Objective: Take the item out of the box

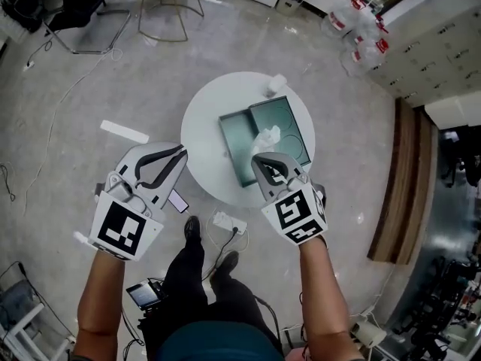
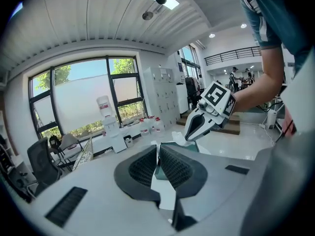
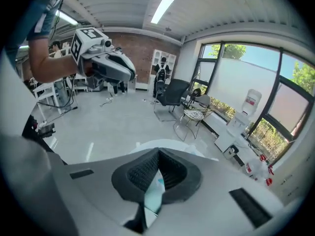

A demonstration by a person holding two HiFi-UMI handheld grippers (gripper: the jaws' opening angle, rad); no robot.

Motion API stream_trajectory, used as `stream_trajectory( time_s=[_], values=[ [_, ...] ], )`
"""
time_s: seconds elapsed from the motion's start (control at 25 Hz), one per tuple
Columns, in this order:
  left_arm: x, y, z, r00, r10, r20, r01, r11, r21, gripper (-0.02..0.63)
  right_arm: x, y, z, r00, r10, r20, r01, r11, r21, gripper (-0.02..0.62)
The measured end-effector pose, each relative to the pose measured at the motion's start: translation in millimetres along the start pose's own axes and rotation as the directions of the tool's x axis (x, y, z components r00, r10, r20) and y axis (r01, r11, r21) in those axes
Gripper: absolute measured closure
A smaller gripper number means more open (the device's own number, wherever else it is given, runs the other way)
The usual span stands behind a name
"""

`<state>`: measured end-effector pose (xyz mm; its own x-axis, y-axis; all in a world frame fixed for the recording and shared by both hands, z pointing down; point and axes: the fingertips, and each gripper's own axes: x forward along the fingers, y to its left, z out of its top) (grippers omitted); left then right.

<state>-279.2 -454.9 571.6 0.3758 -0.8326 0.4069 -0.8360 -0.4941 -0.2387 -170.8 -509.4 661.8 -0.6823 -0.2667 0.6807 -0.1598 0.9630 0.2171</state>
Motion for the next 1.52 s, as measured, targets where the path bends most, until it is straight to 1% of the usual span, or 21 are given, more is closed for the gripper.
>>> stream_trajectory(
  time_s=[0.16,0.32,0.52,0.64,0.76,0.96,1.2,1.52],
  values=[
    [-30.5,-7.6,33.4,1.0,0.016,0.024,-0.017,0.999,0.027,0.569,-51.7,5.9,28.6,0.997,-0.038,0.071,0.033,0.997,0.066,0.557],
    [-63.3,-14.6,64.7,0.998,0.036,0.049,-0.038,0.998,0.044,0.569,-101.3,14.5,55.7,0.989,-0.071,0.131,0.057,0.993,0.106,0.557],
    [-103.9,-27.9,100.5,0.996,0.058,0.074,-0.064,0.995,0.073,0.569,-162.2,29.5,86.9,0.973,-0.094,0.209,0.065,0.988,0.142,0.557],
    [-127.0,-36.9,118.5,0.993,0.073,0.092,-0.081,0.993,0.084,0.569,-196.8,38.9,105.7,0.955,-0.107,0.275,0.07,0.987,0.141,0.557],
    [-149.2,-47.5,135.8,0.99,0.086,0.108,-0.095,0.992,0.088,0.569,-232.2,49.1,122.9,0.93,-0.116,0.348,0.06,0.984,0.166,0.557],
    [-185.1,-68.1,162.5,0.986,0.107,0.125,-0.121,0.987,0.109,0.568,-286.1,69.2,138.7,0.911,-0.138,0.389,0.079,0.983,0.163,0.557],
    [-223.8,-98.1,194.6,0.981,0.133,0.144,-0.152,0.98,0.13,0.569,-347.7,97.2,156.4,0.886,-0.142,0.442,0.08,0.985,0.155,0.558],
    [-260.5,-136.7,227.1,0.976,0.151,0.159,-0.174,0.974,0.146,0.569,-416.1,127.9,172.7,0.846,-0.119,0.52,0.043,0.987,0.156,0.558]
  ],
)
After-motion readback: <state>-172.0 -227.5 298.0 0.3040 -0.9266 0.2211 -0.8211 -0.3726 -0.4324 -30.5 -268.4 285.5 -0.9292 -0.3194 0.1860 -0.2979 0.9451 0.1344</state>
